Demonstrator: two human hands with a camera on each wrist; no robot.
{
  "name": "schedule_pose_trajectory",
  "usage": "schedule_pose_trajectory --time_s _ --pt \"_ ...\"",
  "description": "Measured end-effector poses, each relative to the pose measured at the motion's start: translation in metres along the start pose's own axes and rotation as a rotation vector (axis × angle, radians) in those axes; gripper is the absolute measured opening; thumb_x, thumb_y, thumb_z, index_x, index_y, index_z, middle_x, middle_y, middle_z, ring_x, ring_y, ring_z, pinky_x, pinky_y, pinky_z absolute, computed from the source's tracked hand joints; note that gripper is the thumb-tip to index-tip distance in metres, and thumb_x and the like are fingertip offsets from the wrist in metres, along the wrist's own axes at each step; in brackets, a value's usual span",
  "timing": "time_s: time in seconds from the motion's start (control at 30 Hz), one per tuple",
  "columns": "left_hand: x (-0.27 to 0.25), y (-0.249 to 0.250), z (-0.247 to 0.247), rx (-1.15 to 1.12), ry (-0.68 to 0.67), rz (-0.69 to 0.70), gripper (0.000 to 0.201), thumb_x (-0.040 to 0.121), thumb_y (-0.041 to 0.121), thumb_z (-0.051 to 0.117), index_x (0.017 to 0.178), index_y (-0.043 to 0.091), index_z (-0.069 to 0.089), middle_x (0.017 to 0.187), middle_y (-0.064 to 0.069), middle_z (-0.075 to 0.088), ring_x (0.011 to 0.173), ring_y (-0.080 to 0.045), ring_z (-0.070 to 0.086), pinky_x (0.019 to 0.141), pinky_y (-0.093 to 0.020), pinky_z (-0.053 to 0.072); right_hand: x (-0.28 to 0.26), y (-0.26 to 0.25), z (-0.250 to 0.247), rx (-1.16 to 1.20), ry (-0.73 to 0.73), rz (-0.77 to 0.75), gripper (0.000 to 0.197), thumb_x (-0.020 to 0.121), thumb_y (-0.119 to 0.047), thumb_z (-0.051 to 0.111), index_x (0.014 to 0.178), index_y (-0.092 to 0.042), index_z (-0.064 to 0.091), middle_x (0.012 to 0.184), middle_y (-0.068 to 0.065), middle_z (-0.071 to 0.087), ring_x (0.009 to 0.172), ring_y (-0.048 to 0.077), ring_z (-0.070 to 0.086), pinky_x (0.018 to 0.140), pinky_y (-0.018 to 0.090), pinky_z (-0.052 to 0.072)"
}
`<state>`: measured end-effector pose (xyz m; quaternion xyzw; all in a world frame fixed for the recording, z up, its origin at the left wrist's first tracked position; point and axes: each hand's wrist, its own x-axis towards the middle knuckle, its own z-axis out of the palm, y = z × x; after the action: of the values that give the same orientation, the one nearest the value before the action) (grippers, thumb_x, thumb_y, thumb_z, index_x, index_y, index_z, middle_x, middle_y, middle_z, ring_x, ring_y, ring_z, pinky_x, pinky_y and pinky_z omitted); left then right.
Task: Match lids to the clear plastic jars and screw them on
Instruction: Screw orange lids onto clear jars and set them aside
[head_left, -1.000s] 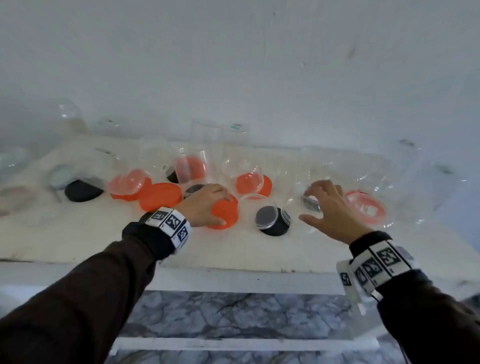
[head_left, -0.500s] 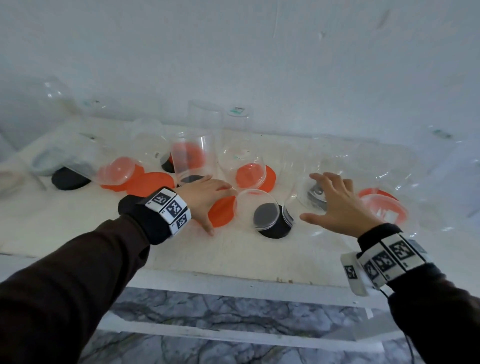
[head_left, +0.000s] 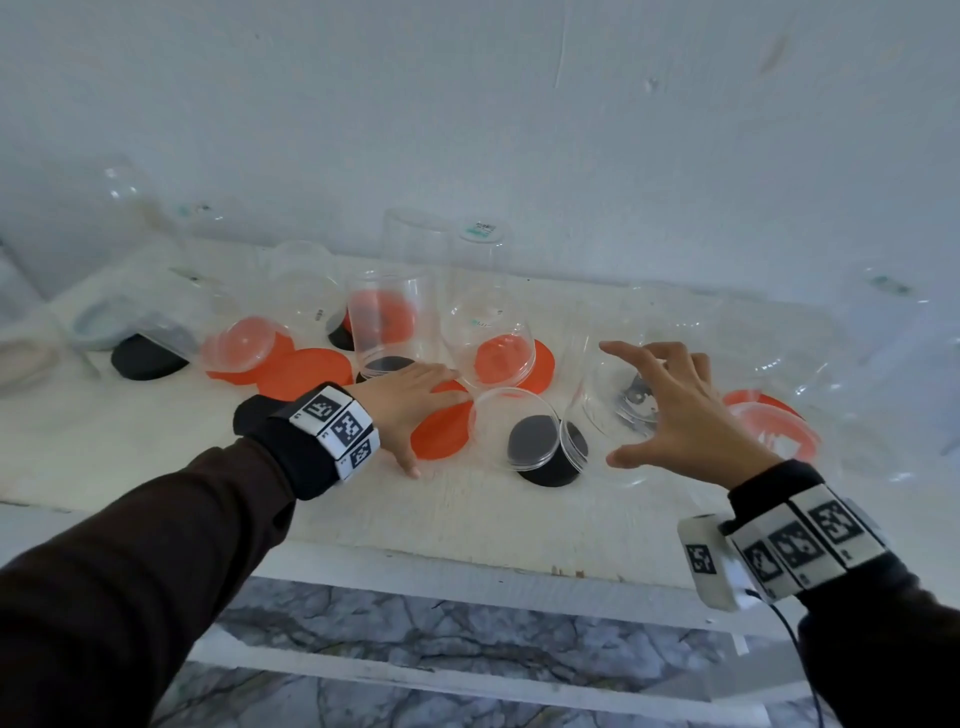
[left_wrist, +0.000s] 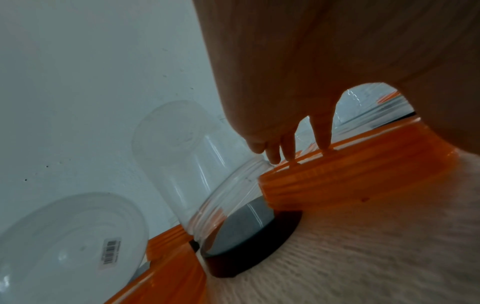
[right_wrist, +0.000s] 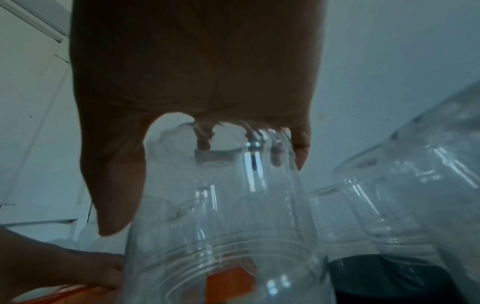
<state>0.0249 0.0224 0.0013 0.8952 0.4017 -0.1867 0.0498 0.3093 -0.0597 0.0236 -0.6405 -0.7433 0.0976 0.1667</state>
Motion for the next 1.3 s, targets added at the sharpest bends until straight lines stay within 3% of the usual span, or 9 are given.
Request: schedule_pose_trajectory --time_s 0.23,0.4,0.63,0.8,0.9,0.97,1.1,1.2,1.3 --pt "-0.002 0.005 -0.004 -0.028 0.024 -0.018 0.104 0.066 0.043 0.079 0.146 0.025 0.015 0.146 -0.001 0.018 0.135 -0.019 0.020 0.104 -0.034 0.028 -0.004 -0.004 0.004 0.012 0.030 -0.039 0.102 0.052 -0.034 0.083 0.135 -0.051 0.027 0.125 -0.005 0.022 0.111 0.013 0.016 0.093 0.032 0.030" --pt "-0.007 0.006 0.001 -0.088 0.084 -0.004 0.111 0.059 0.045 0.082 0.146 0.028 0.015 0.143 0.000 0.016 0.134 -0.019 0.017 0.107 -0.035 0.026 -0.004 -0.008 0.002 0.040 0.088 -0.050 0.100 0.049 -0.037 0.085 0.133 -0.048 0.033 0.118 -0.007 0.016 0.108 0.012 0.013 0.091 0.030 0.030" --pt "-0.017 0.005 0.007 -0.191 0.200 0.000 0.112 0.054 0.043 0.085 0.144 0.031 0.019 0.141 0.002 0.016 0.132 -0.015 0.016 0.107 -0.029 0.024 0.003 -0.011 0.010 0.107 0.112 -0.097 0.100 0.050 -0.026 0.086 0.134 -0.032 0.030 0.117 -0.005 0.015 0.106 0.019 0.023 0.090 0.032 0.031" --pt "-0.023 0.003 0.008 -0.289 0.269 -0.031 0.113 0.053 0.045 0.085 0.143 0.032 0.019 0.139 0.004 0.016 0.130 -0.015 0.018 0.109 -0.034 0.026 0.011 -0.018 0.010 0.220 0.146 -0.163 0.102 0.048 -0.048 0.075 0.132 -0.015 0.027 0.120 -0.003 0.017 0.111 0.022 0.030 0.093 0.034 0.035" --pt "-0.027 0.002 0.009 -0.374 0.294 -0.057 0.116 0.052 0.046 0.085 0.144 0.034 0.016 0.139 0.009 0.014 0.130 -0.015 0.019 0.110 -0.037 0.028 0.016 -0.020 0.013 0.334 0.135 -0.144 0.099 0.055 -0.027 0.086 0.128 -0.009 0.021 0.121 -0.002 0.019 0.115 0.020 0.034 0.093 0.035 0.045" --pt "-0.032 0.001 0.010 -0.454 0.337 -0.062 0.118 0.050 0.047 0.086 0.143 0.036 0.014 0.138 0.014 0.012 0.130 -0.013 0.019 0.110 -0.039 0.029 0.019 -0.023 0.016 0.408 0.117 -0.126 0.095 0.056 -0.017 0.087 0.125 -0.019 0.020 0.123 -0.003 0.022 0.114 0.019 0.039 0.084 0.024 0.045" --pt "-0.048 -0.007 0.012 -0.655 0.453 -0.069 0.118 0.048 0.048 0.086 0.143 0.039 0.017 0.137 0.019 0.014 0.124 -0.002 0.021 0.106 -0.025 0.026 0.024 -0.037 0.024 0.550 0.038 -0.121 0.092 0.056 -0.016 0.088 0.124 -0.039 0.030 0.123 -0.005 0.028 0.098 -0.001 0.045 0.068 0.008 0.041" --pt "-0.062 -0.019 0.015 -0.758 0.526 -0.032 0.119 0.039 0.074 0.072 0.140 0.046 0.016 0.131 0.026 0.016 0.118 0.017 0.020 0.095 -0.002 0.021 0.027 -0.049 0.037 0.605 0.050 -0.059 0.091 0.053 -0.023 0.089 0.126 -0.030 0.036 0.122 -0.007 0.035 0.098 -0.002 0.047 0.075 0.012 0.041" --pt "-0.073 -0.032 0.020 -0.825 0.571 -0.039 0.109 0.042 0.076 0.067 0.134 0.053 0.015 0.129 0.027 0.018 0.108 0.035 0.012 0.083 0.011 0.020 0.032 -0.061 0.050 0.661 0.067 0.003 0.085 0.052 -0.019 0.088 0.121 -0.017 0.038 0.122 -0.005 0.045 0.104 0.004 0.050 0.079 0.017 0.039"
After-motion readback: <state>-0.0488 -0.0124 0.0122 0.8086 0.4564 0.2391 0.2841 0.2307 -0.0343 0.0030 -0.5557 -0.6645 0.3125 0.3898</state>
